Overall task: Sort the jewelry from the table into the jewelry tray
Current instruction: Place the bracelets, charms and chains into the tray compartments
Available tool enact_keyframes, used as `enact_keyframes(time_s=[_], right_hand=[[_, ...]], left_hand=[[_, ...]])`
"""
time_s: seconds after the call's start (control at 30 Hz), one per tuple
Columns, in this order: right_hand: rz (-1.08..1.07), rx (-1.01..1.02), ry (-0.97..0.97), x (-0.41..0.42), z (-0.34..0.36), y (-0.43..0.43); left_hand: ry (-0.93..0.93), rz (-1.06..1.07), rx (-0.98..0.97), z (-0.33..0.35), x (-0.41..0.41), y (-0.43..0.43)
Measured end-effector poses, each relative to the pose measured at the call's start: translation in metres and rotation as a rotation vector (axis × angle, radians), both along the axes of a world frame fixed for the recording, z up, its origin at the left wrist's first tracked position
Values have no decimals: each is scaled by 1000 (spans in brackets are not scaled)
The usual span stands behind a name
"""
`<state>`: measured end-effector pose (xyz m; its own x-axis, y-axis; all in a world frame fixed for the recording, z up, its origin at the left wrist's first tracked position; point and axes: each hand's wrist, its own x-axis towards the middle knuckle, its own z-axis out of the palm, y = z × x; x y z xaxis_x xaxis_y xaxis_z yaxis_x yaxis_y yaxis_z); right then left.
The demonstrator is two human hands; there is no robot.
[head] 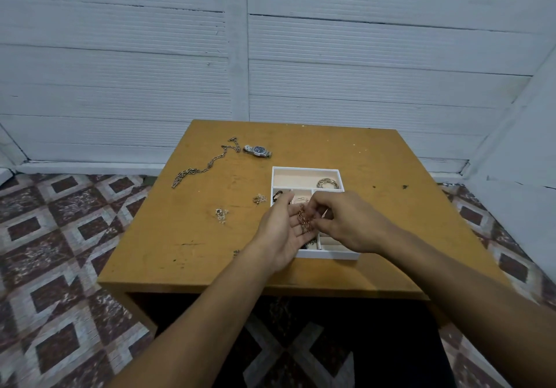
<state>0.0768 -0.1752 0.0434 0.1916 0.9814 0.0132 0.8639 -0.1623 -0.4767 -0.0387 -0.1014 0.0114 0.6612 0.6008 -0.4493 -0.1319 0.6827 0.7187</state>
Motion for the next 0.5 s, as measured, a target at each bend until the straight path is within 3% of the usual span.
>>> enact_keyframes(time_s=[0.5], right_hand=[[-71,116,91,-10,-23,2]], left_hand=[[95,-80,103,3,-14,1]])
